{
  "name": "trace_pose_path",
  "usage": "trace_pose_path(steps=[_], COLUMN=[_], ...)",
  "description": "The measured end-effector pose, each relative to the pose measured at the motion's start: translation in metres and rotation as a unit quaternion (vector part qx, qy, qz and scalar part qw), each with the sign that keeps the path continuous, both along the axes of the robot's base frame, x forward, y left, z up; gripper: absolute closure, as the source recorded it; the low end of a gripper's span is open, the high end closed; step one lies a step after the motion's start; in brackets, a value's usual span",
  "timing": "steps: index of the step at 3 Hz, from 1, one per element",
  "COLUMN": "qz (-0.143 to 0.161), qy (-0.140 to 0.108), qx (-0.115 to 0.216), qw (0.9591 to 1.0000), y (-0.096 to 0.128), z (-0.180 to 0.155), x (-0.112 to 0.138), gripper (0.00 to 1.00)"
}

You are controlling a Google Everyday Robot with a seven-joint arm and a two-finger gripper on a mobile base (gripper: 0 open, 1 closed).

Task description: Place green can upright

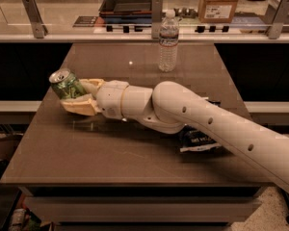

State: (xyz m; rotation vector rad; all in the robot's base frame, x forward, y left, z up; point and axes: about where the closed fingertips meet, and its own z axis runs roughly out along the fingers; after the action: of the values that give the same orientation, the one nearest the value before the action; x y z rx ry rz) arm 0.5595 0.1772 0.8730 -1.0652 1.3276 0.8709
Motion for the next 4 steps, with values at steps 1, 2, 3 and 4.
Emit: trace_pose_path(steps=[1,2,3,4], qz=[-0.002,-0.001,0.001,0.003], qy=[0.008,0.016,0.016,0.016], qx=[-0.001,-0.001,-0.001,-0.001], qw=[1.0,0.9999,0.9999,0.9999], y=[0.008,0.015,0.017,0.019], z=[-0.006,-0.014,-0.013,-0.013], x=[0.006,0.012,0.011,0.01], gripper=[1.0,1.0,0.84,0.59])
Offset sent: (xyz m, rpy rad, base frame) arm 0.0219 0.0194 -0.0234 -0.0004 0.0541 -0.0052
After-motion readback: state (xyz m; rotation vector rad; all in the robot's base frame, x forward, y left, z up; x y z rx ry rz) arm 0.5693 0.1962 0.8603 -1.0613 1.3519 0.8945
